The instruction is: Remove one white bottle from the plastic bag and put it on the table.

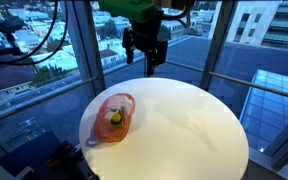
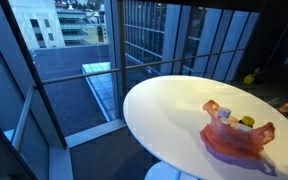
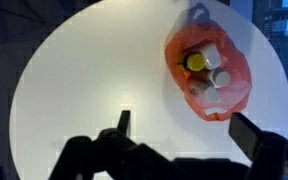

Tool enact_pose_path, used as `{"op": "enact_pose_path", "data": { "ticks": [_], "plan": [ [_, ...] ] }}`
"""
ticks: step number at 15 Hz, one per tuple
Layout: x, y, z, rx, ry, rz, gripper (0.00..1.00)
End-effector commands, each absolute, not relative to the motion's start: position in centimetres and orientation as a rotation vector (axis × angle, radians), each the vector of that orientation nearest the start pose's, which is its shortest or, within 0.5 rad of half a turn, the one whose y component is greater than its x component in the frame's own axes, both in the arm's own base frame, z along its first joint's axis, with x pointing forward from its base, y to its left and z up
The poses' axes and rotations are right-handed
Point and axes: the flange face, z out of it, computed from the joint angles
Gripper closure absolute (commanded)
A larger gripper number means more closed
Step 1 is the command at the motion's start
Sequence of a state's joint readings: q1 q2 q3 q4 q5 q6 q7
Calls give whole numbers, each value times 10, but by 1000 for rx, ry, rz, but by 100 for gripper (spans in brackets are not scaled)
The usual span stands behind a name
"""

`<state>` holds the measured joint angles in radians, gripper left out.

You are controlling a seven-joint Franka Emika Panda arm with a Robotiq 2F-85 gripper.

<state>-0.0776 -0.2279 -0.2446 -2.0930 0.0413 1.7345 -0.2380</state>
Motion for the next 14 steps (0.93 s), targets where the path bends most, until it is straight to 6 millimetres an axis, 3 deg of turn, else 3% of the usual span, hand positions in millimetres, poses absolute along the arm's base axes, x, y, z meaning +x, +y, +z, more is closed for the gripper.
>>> {"op": "enact_pose_path", "data": {
  "ticks": [1,9,14],
  "plan": [
    [450,-153,508,-3006,126,160,0],
    [450,-153,508,-3006,126,157,0],
    [462,-152,492,-2978,61,212,0]
  ]
}}
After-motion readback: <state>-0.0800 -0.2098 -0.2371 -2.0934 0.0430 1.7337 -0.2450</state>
